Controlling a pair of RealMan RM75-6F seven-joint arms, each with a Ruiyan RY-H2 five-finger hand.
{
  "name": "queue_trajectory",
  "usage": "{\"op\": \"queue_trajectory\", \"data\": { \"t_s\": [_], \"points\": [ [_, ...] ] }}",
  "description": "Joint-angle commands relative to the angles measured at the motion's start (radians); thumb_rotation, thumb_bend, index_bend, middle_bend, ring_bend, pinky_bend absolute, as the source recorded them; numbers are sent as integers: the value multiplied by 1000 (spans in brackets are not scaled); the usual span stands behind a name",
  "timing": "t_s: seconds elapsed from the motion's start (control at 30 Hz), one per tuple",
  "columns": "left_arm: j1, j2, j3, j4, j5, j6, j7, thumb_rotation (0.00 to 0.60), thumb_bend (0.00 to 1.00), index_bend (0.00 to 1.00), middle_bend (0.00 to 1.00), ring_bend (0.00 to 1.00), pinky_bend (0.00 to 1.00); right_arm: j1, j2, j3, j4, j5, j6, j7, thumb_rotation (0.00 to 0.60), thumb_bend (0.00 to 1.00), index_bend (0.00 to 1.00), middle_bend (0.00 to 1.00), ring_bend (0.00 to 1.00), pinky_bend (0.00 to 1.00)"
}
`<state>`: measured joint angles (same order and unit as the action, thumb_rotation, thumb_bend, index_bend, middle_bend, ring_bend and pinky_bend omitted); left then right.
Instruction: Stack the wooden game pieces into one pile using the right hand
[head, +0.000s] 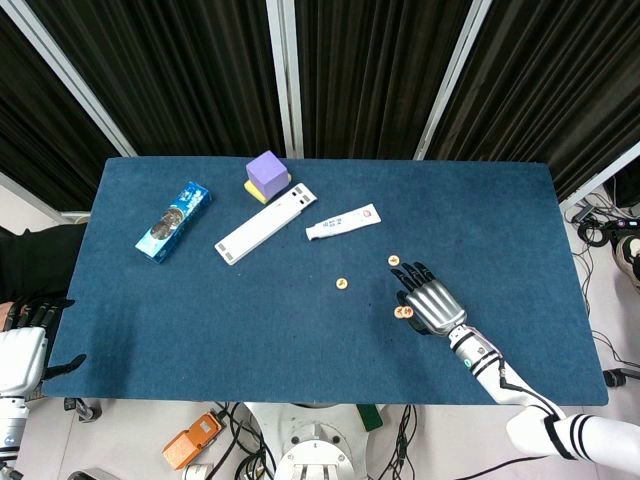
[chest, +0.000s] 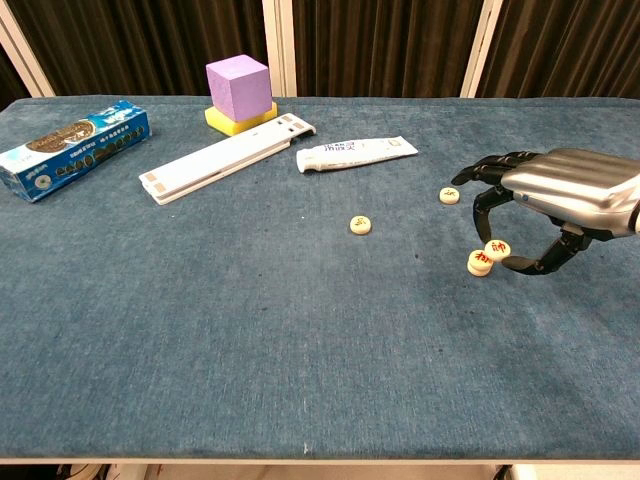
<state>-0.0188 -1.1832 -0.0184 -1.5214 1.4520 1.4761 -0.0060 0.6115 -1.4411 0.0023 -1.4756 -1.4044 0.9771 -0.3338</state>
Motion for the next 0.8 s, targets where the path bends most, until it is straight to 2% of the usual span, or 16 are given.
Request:
{"op": "queue_trajectory", "data": {
  "t_s": [0.03, 0.8],
  "points": [
    [1, 0, 0, 0, -1, 0, -1, 600, 5, 206, 183, 123, 0, 0, -4, 3, 3, -3, 3, 0, 600, 518, 519, 134, 36, 120],
    [2, -5, 2, 8, -5, -7, -6, 600, 6, 206, 183, 123, 0, 5, -20, 9, 12, -1, -18, -16, 600, 518, 479, 133, 36, 121]
  ]
}}
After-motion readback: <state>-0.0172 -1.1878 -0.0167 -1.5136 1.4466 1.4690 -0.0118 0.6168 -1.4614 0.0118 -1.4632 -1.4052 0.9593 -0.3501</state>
